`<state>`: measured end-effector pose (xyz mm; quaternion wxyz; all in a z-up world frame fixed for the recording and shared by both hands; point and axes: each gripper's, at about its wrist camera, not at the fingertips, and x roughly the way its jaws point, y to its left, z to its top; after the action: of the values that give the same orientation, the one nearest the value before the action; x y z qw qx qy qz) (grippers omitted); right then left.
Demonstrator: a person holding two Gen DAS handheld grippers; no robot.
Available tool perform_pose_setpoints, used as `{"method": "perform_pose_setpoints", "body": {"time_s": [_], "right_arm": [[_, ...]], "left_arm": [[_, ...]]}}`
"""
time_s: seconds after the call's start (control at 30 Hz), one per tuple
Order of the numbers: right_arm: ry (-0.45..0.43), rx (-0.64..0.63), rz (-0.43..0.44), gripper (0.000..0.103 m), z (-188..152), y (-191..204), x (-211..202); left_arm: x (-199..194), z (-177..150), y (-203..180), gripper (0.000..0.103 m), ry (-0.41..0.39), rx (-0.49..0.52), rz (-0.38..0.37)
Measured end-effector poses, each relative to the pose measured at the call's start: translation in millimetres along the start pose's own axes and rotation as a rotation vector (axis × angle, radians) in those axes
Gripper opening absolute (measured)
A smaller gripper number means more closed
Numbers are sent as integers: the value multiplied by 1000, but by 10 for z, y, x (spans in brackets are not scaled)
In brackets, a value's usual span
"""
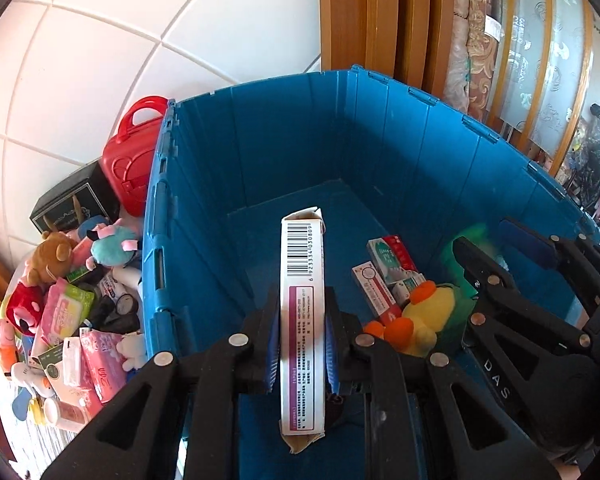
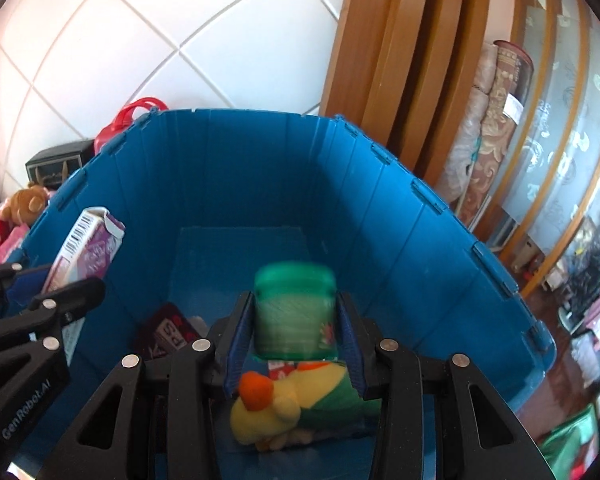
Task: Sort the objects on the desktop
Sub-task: 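Open the right tool to drop the green jar while the left tool releases its box, then move both tools back from the bin to the heap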
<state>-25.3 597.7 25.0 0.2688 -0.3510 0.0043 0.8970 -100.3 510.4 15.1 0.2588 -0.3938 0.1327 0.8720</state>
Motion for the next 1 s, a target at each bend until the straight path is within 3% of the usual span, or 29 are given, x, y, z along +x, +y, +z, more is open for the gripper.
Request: {"method": "perform_pose_setpoints", "body": {"time_s": [0.07,0.27,0.37,0.43,0.53,0.67,0.9,1.0], "right_arm": [[3,-3,-5,44,-20,-12,9],[-5,17,-17,53,-48,-87,-26],[-14,26,-37,71,-65,-118,-86],[-24,31,-63,82,-82,-138,-139],[-43,44,-69,88,-100,-189,-244],[-76,53,-81,91,-97,-209,-417],[-120,52,-55,100,-91,-44,-672],[-134,51,-29,101,-80,84,-759]], "left_arm": [[17,-16,10,20,10,-4,0],[-25,-52,18,55,-7,3,0],[-76,-69,22,63,-23,6,-8],[-120,-76,25,65,-34,9,-13],[-222,-90,32,65,-58,19,-23],[-383,-139,91,74,-96,17,-27],[-680,-269,351,74,-159,-1,5],[-781,-343,539,74,-181,-22,-30]]}}
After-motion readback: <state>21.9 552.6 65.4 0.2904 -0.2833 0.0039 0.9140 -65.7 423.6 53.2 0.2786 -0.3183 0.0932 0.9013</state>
